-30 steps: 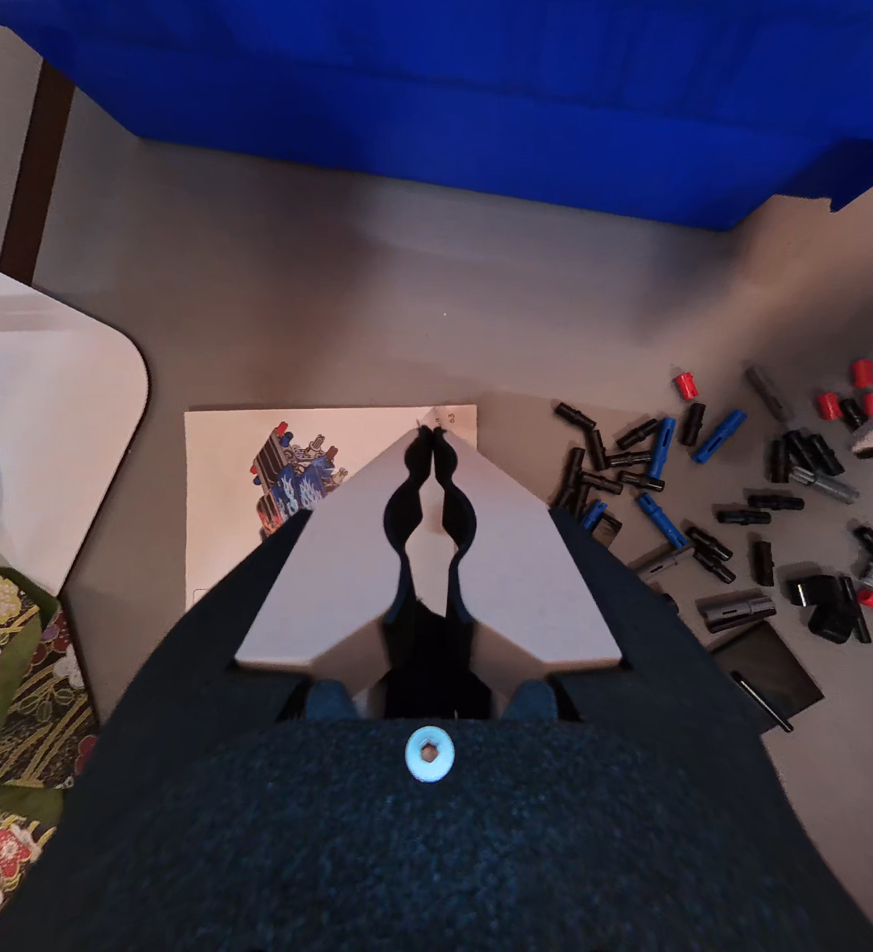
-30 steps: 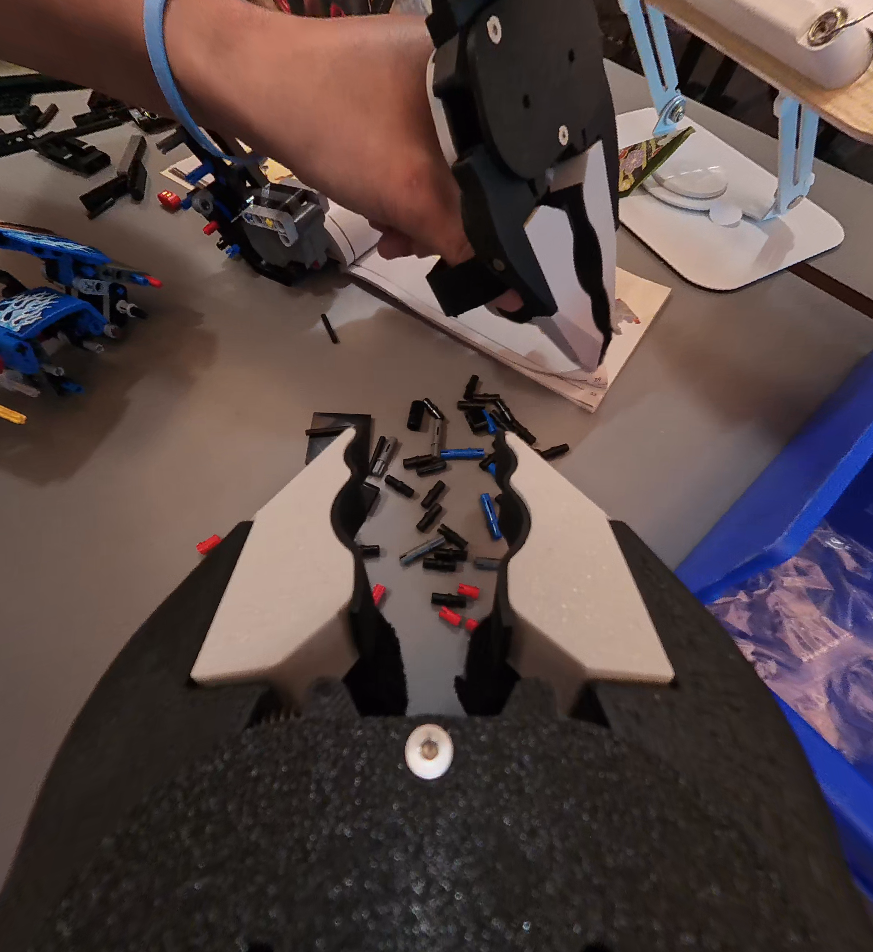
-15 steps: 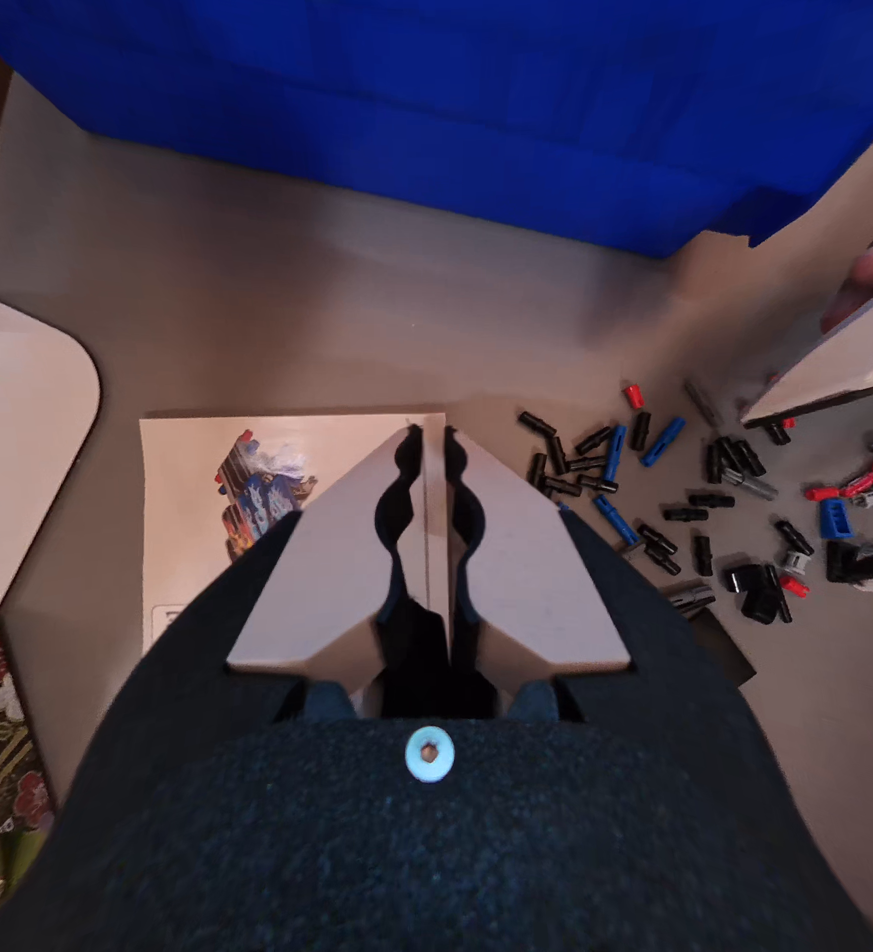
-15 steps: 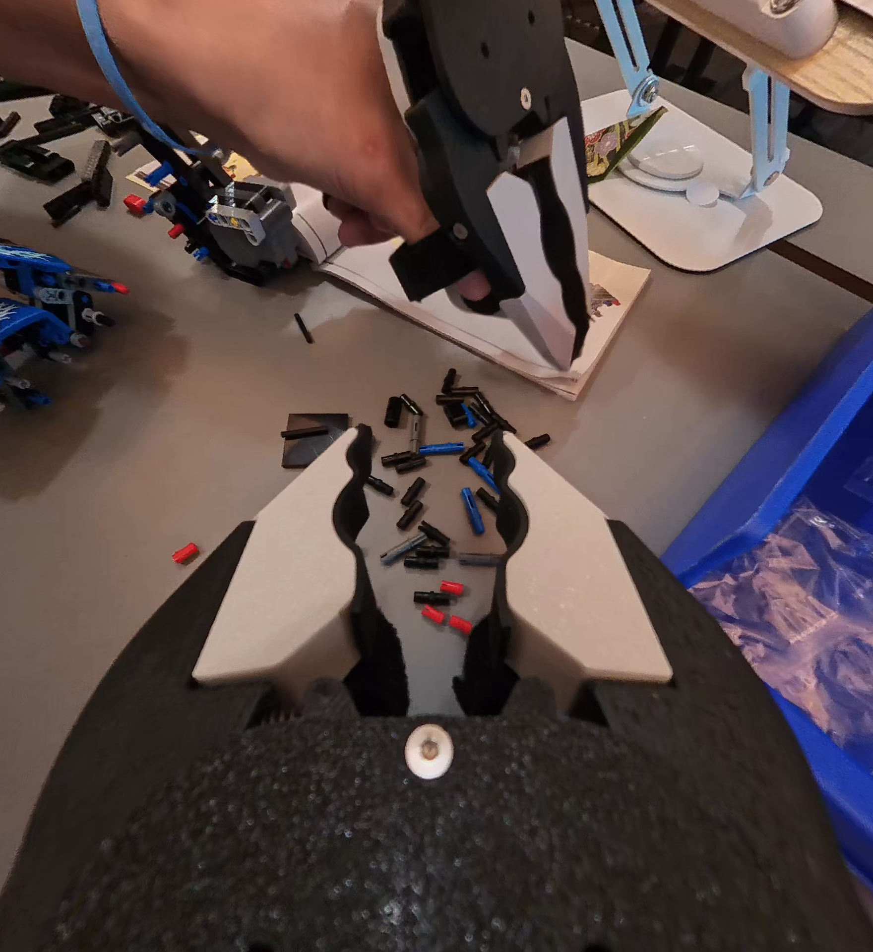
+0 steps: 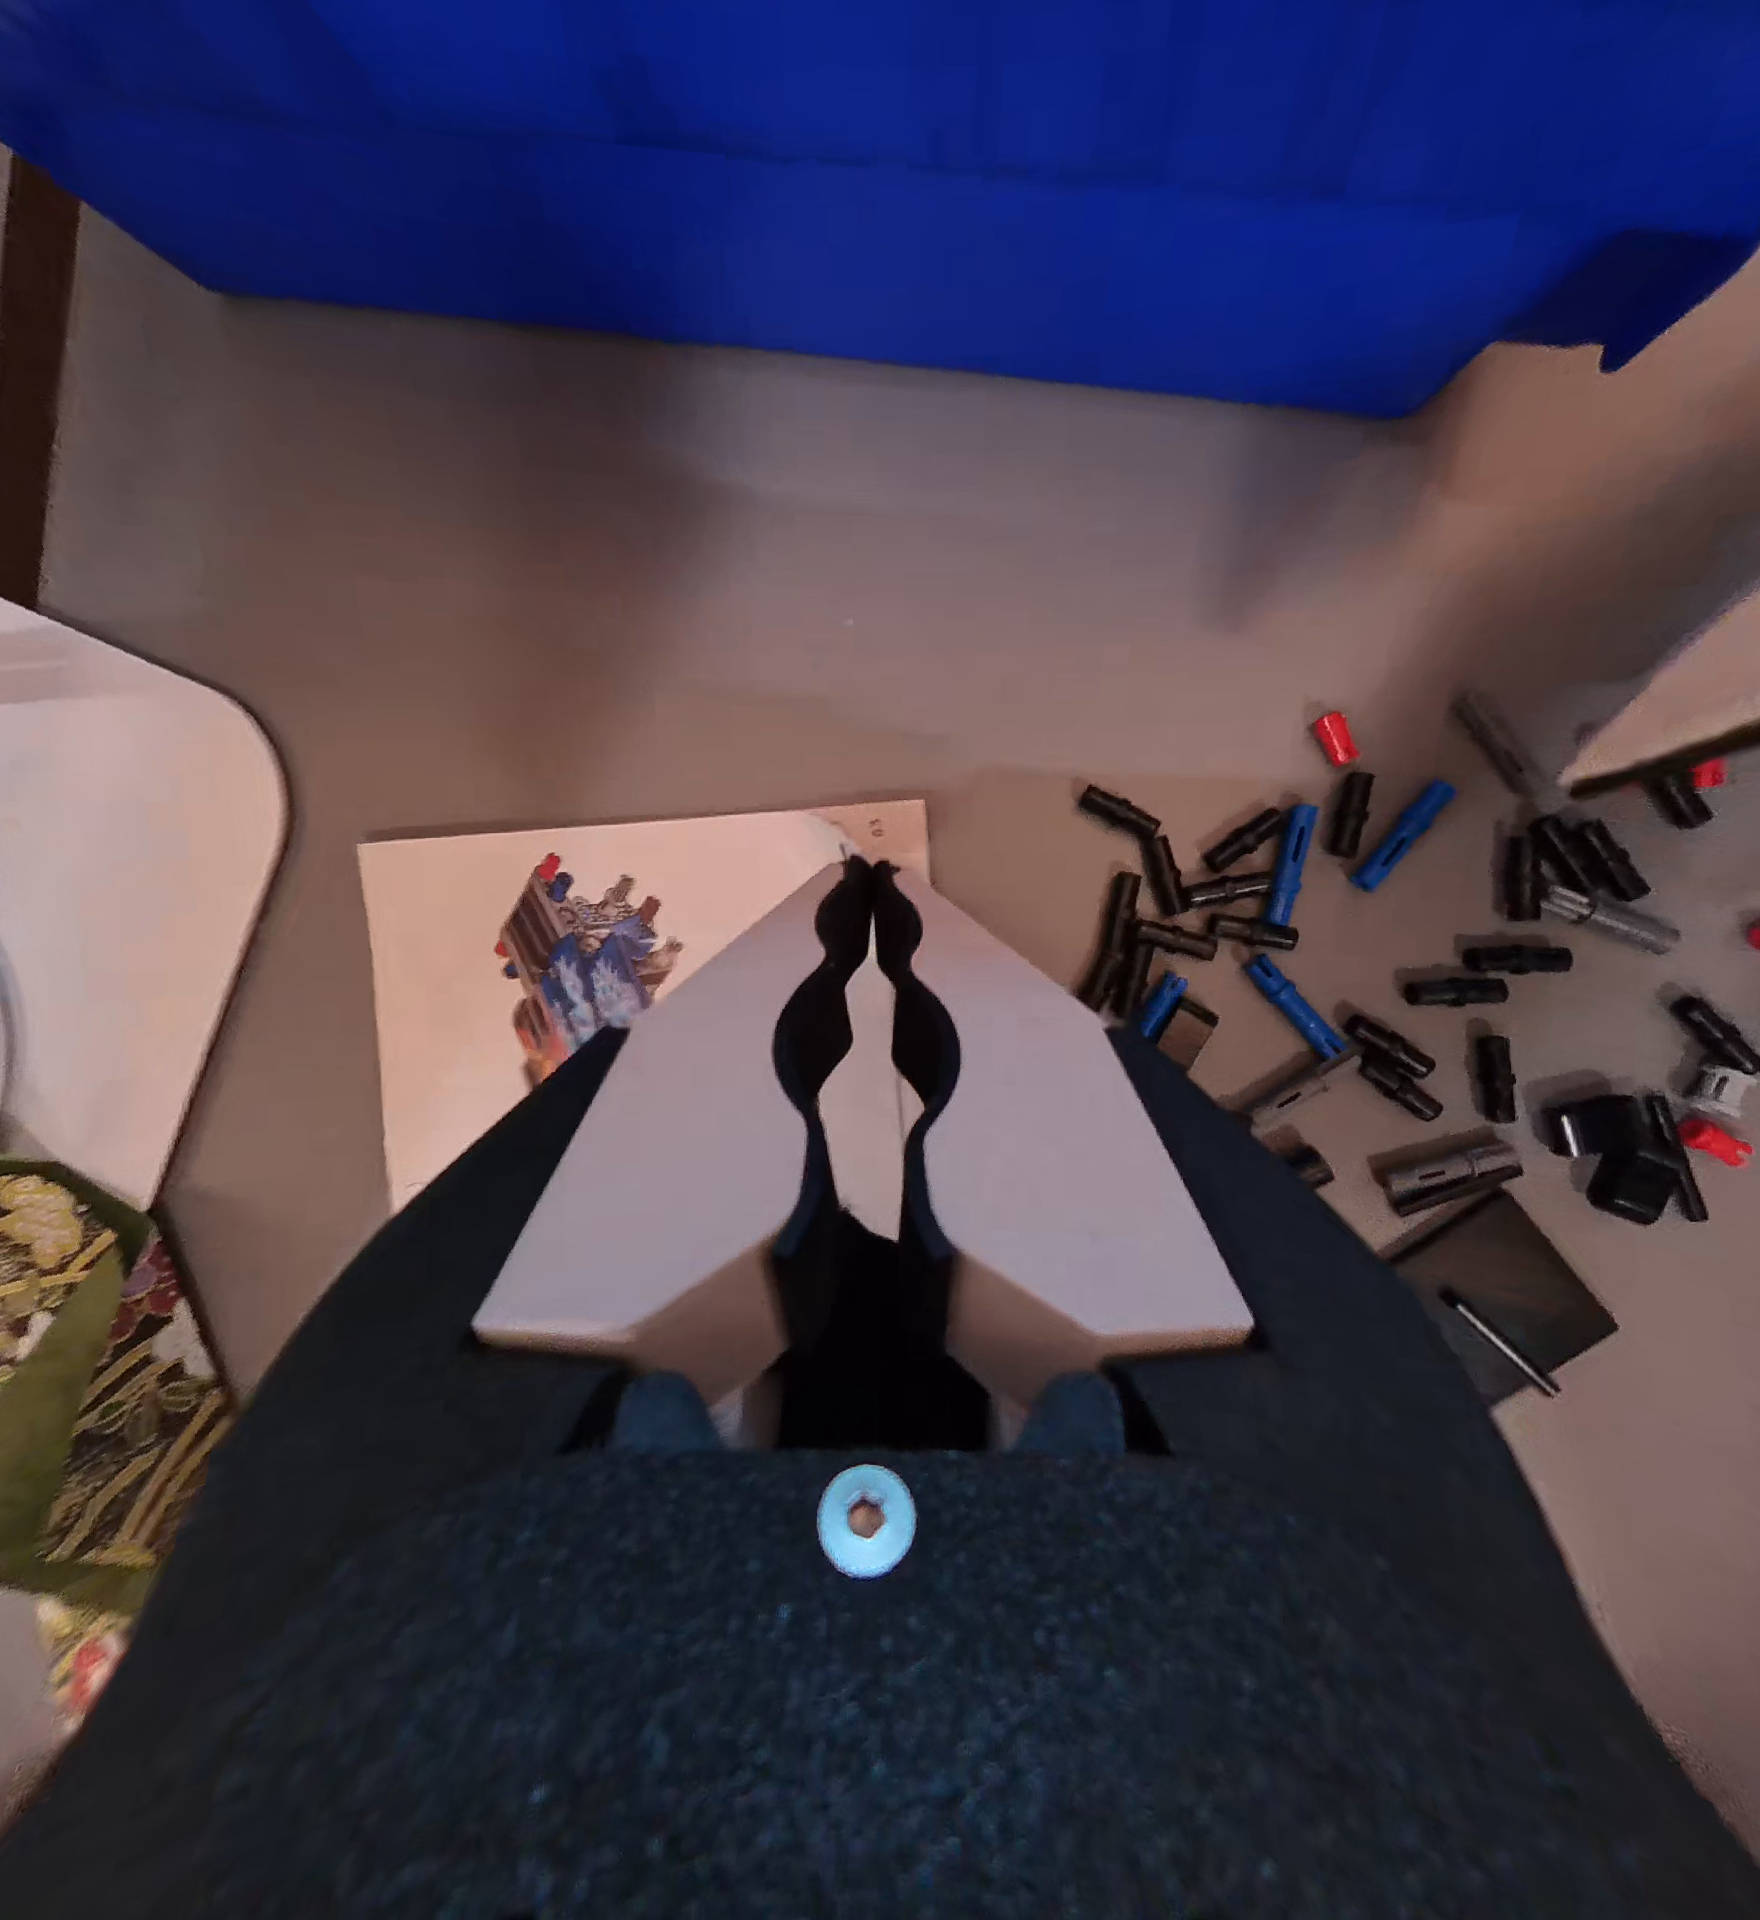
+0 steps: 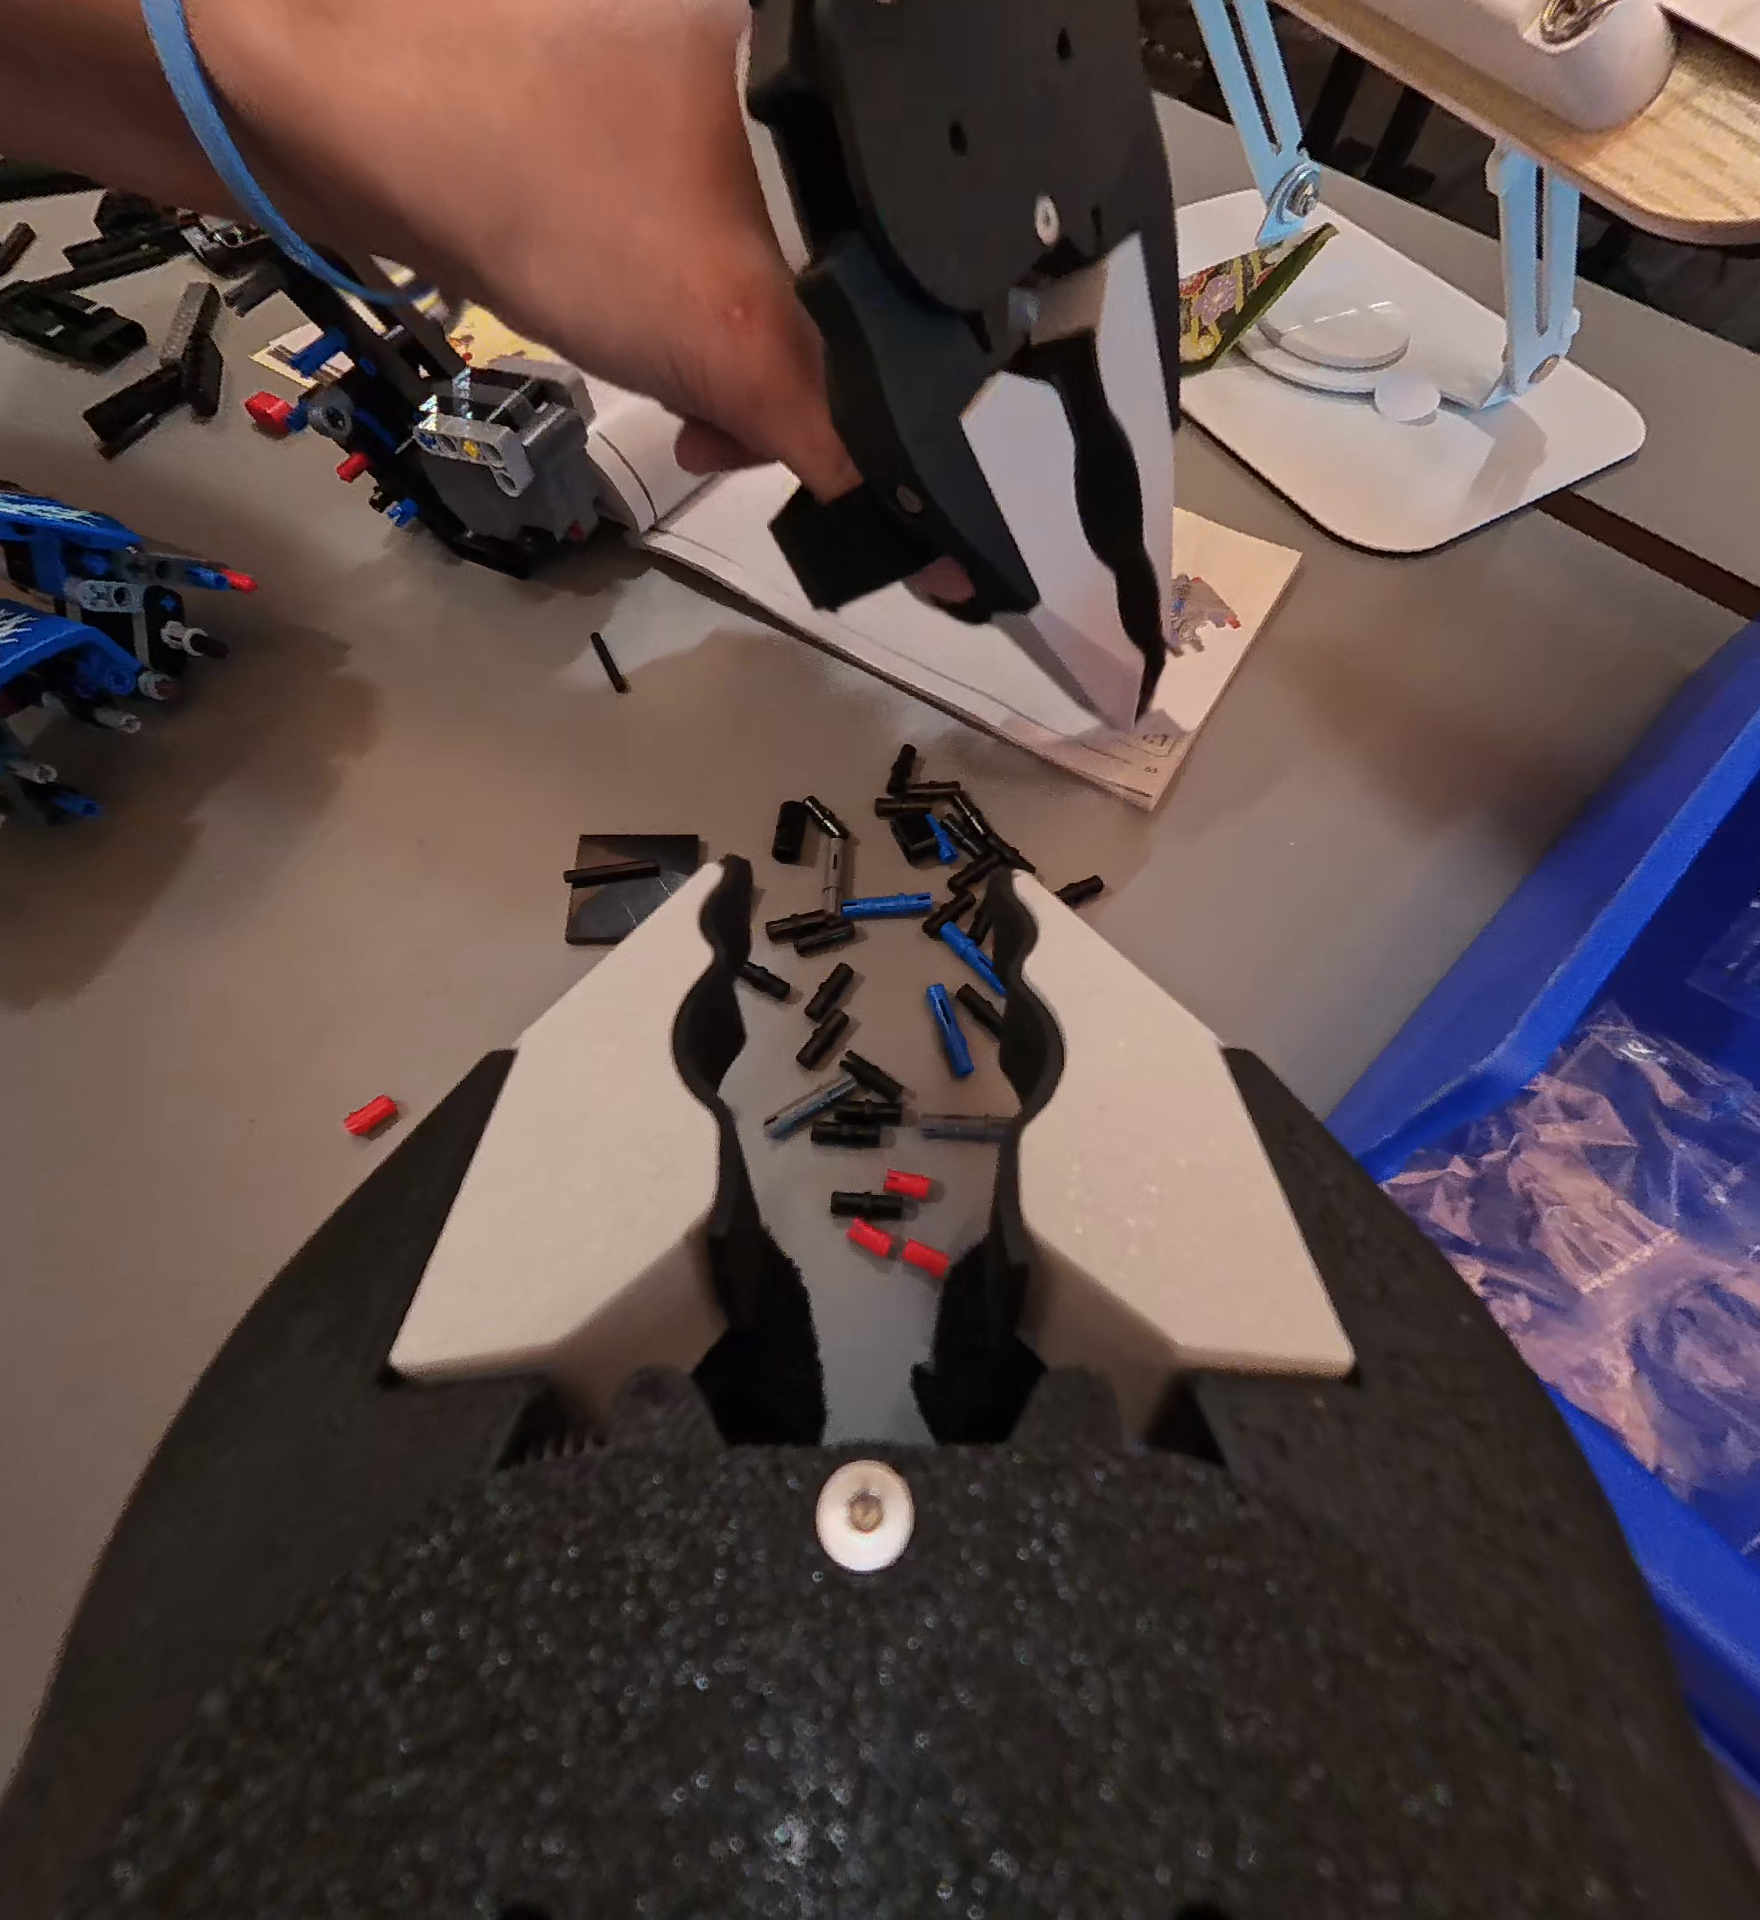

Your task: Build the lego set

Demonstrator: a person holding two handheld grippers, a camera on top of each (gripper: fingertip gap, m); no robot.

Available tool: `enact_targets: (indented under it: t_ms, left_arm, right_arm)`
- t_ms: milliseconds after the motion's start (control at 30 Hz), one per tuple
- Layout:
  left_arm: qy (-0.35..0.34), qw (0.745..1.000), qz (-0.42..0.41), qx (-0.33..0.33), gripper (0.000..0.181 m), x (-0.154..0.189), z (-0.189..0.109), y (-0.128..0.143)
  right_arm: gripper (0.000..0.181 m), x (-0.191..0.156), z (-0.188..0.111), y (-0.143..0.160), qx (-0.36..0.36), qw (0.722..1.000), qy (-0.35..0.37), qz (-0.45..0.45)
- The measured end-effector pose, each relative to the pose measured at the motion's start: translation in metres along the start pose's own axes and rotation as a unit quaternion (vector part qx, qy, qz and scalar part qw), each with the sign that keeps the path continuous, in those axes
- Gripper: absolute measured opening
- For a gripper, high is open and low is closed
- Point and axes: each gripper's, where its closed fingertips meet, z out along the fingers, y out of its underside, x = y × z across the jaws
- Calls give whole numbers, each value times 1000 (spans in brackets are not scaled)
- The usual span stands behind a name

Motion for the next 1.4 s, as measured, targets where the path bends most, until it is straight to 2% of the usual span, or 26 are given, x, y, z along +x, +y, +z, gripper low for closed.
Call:
enact_targets:
  t_ms: [167, 300, 400, 533, 633, 733, 833, 900, 1000, 1033, 1100, 1200, 1267, 1333, 1400]
  left_arm:
    - [-15, 999, -9, 28, 0, -12, -37, 5]
    - [-40, 996, -55, 53, 0, -28, -78, 28]
    - [-62, 989, -110, 78, 0, -39, -113, 54]
    - [-106, 975, -169, 101, 0, -47, -159, 101]
    - [-133, 962, -207, 120, 0, -44, -188, 137]
    - [-138, 950, -243, 137, 0, -31, -207, 168]
    - [-143, 940, -274, 142, 0, -20, -214, 197]
    - [-143, 934, -292, 146, 0, -14, -216, 210]
    - [-186, 930, -286, 139, 0, -16, -222, 226]
    - [-192, 928, -285, 141, 0, -16, -224, 229]
    - [-169, 929, -300, 140, 0, -6, -220, 233]
    - [-213, 919, -303, 136, 0, -10, -224, 244]
    - [-228, 922, -304, 79, 0, -15, -216, 264]
    - [-204, 925, -321, 17, 4, -18, -197, 285]
    - [-184, 927, -328, 12, 5, -23, -179, 289]
  right_arm:
    - [46, 6, 2, 2, -5, 1000, 16, -2]
    - [46, 8, 4, 4, -9, 1000, 27, -7]
    - [46, 8, 7, 6, -14, 999, 37, -14]
    - [45, 7, 12, 12, -22, 998, 54, -27]
    - [44, 9, 18, 13, -28, 997, 63, -38]
    - [45, -4, 27, 1, -26, 999, 38, -28]
    - [48, -25, 40, -18, -49, 997, -8, -52]
    - [46, -26, 49, -37, -52, 995, -8, -84]
    - [26, -5, 78, -62, -56, 993, 9, -100]
    - [26, 11, 93, -60, -85, 991, 27, -102]
    - [24, 18, 122, -42, -163, 983, -1, -90]
    - [21, 12, 148, -39, -181, 979, -18, -91]
    - [21, 4, 158, -46, -166, 981, -27, -98]
    - [20, -5, 165, -53, -152, 984, -44, -83]
    - [20, -22, 173, -60, -134, 985, -87, -62]
